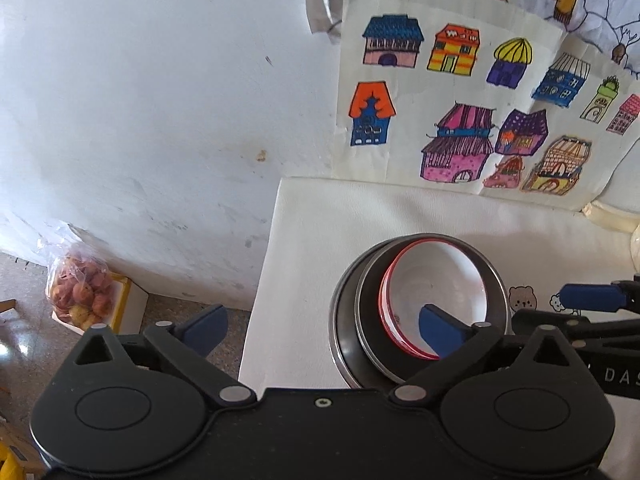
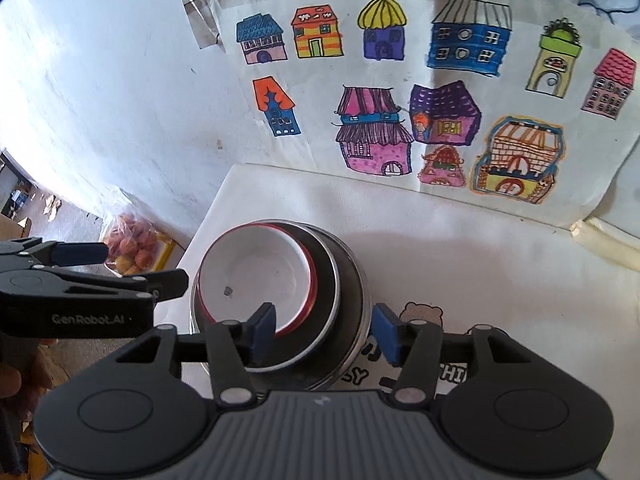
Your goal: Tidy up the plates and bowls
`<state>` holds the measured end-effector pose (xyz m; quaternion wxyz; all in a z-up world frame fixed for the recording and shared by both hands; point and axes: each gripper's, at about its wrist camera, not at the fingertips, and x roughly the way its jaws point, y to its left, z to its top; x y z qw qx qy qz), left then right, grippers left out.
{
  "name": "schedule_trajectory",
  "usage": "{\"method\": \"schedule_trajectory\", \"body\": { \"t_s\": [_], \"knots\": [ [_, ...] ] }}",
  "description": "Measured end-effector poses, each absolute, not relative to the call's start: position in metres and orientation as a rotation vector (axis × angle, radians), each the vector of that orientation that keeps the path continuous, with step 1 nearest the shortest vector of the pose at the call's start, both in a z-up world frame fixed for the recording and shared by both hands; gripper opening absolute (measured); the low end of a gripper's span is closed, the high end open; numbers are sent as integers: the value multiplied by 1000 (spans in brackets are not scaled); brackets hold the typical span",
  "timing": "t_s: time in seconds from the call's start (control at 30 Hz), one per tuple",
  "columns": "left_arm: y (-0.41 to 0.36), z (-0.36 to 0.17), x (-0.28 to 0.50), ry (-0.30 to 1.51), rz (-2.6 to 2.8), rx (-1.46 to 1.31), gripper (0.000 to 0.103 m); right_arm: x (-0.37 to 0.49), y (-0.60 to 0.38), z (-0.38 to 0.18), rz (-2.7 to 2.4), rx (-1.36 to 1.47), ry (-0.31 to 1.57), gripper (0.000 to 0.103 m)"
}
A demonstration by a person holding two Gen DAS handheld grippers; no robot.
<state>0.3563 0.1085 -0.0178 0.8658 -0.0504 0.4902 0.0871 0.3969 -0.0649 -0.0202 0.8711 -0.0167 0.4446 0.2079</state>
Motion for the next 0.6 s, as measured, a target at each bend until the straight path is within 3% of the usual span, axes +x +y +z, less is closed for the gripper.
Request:
{"method": "schedule_trajectory", "body": {
  "t_s": [0.27, 0.6],
  "knots": [
    [104, -1, 333, 977, 221, -133, 102, 377, -77, -12, 445, -6, 879, 81],
    [83, 27, 287, 896, 258, -155, 102, 340, -97, 6, 461, 28, 780, 98]
  ]
}}
